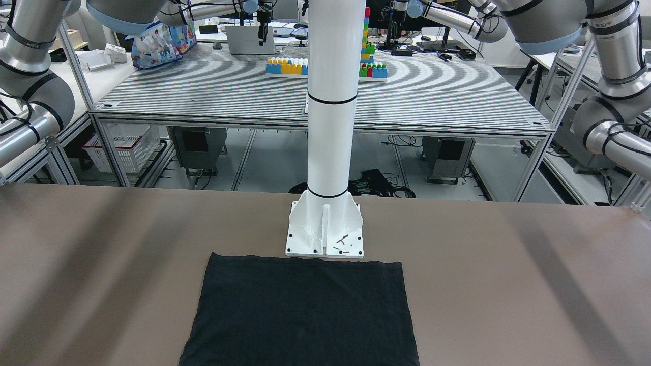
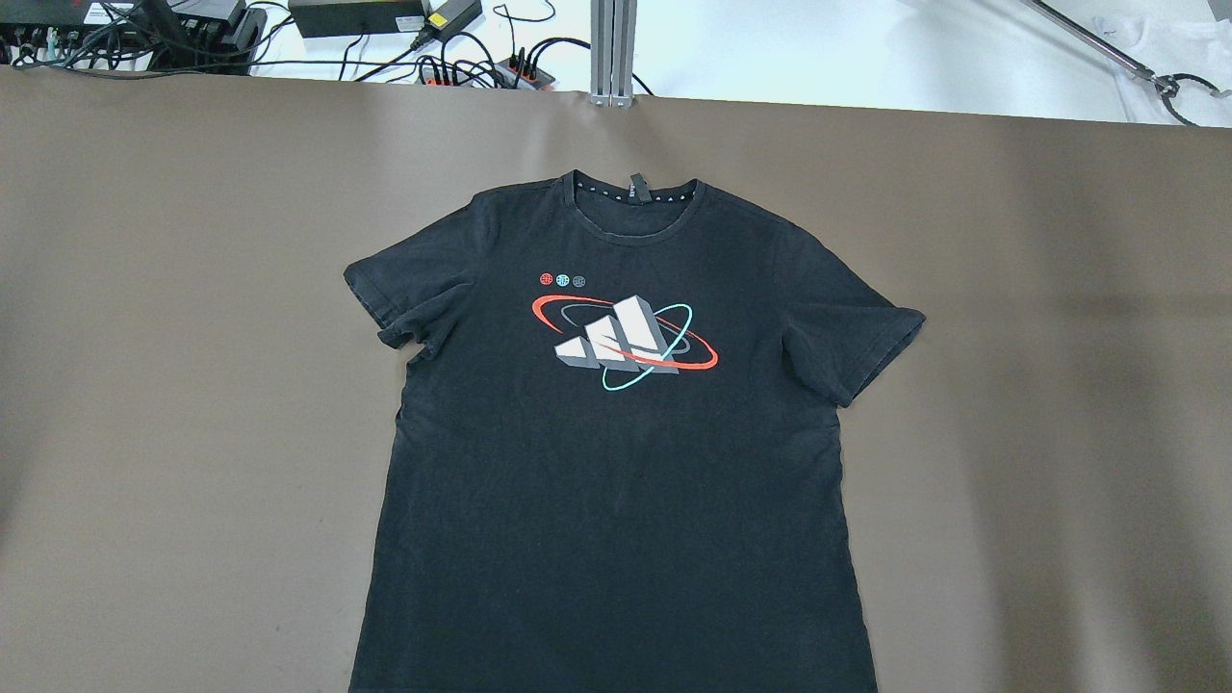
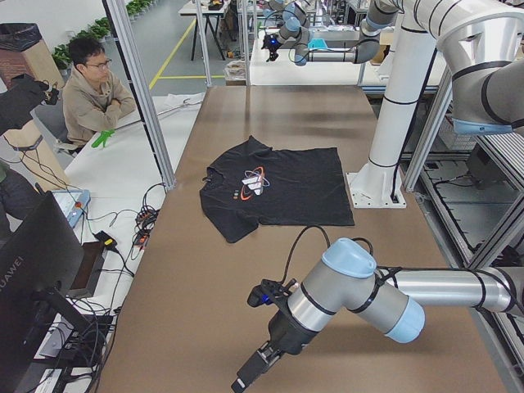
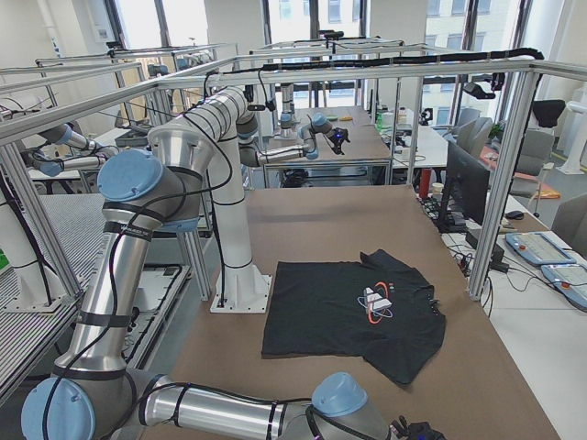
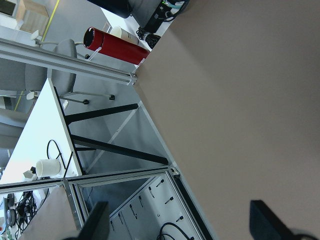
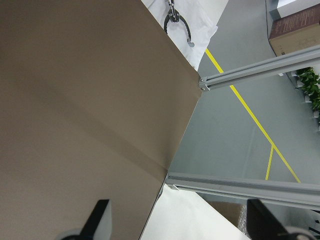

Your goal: Fold clothes

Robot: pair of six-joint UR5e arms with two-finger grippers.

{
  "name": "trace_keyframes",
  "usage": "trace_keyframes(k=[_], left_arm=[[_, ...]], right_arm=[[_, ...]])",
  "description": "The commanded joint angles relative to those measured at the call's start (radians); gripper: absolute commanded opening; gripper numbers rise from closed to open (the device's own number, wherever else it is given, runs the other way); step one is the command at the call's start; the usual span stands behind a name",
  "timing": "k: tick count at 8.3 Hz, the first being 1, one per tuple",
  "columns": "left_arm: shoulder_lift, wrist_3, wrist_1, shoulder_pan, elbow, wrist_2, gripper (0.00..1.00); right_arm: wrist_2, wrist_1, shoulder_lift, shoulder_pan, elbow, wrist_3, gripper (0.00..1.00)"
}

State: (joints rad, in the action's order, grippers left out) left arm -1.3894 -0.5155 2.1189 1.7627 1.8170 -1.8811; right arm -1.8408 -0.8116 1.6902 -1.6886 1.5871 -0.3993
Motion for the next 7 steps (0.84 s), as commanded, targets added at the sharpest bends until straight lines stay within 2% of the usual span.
trace_keyframes(k=[1, 3, 5, 7], left_arm=[[0.035, 0.003, -0.004, 0.000, 0.037, -0.004, 1.00], [0.021, 0.003, -0.004, -0.002, -0.010, -0.004, 1.00], [0.035, 0.003, 0.004, 0.000, -0.001, -0.015, 1.00], [0.041, 0.003, 0.006, 0.000, -0.001, -0.007, 1.00]], right_arm=[[0.000, 0.000, 0.000, 0.000, 0.002, 0.004, 0.95], [-0.002, 0.003, 0.014, 0.000, 0.004, 0.004, 0.95], [-0.006, 0.006, 0.026, 0.000, -0.001, 0.002, 0.95], [-0.061, 0.017, 0.049, 0.000, 0.014, 0.002, 0.95]])
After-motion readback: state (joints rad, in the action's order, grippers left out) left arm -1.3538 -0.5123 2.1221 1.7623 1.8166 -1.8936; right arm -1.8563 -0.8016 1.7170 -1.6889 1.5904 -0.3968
